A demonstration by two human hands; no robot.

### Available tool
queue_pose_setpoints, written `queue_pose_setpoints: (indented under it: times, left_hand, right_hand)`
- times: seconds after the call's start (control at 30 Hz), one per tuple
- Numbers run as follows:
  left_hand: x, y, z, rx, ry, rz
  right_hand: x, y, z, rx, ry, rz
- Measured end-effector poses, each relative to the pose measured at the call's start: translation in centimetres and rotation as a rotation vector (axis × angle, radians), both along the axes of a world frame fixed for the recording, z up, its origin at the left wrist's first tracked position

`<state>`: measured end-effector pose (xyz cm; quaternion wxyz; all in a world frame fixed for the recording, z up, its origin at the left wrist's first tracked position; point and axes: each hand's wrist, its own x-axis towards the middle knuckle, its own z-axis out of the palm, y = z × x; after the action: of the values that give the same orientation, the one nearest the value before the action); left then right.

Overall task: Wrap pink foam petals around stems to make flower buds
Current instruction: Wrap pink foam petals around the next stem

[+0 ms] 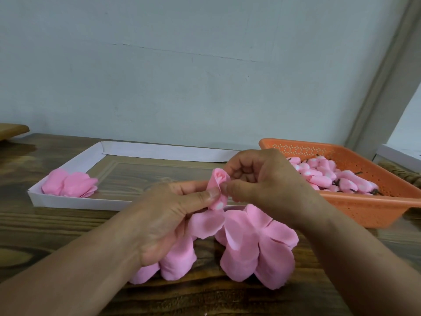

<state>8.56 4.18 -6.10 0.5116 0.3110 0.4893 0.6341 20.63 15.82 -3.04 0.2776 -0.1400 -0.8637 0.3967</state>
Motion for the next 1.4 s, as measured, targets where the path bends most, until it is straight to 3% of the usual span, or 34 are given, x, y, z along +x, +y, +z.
queue_pose_setpoints:
  times: [0.37,0.77,1.23,1.4]
  left_hand:
    - [-0.3,0.0,-0.1,-0.021,0.075,-0.017]
    - [-0.9,0.1,-0.6,-0.077,0.351,-0.040]
    - [-1.1,0.1,-0.5,-0.103,0.347,-0.034]
    - [-1.3,0.4,-0.3,-0.081,0.182,0.076]
  right_hand:
    - [0.0,0.0,-0.2,-0.097,0.044,0.036]
    - [0.1,-0.2,0.0,-0.079,-0.065,0.048]
    - [0.2,0.2,0.0,-0.124,-0.123,0.088]
    - [0.0,0.9,-0.6,-0.142,-0.075,0.007]
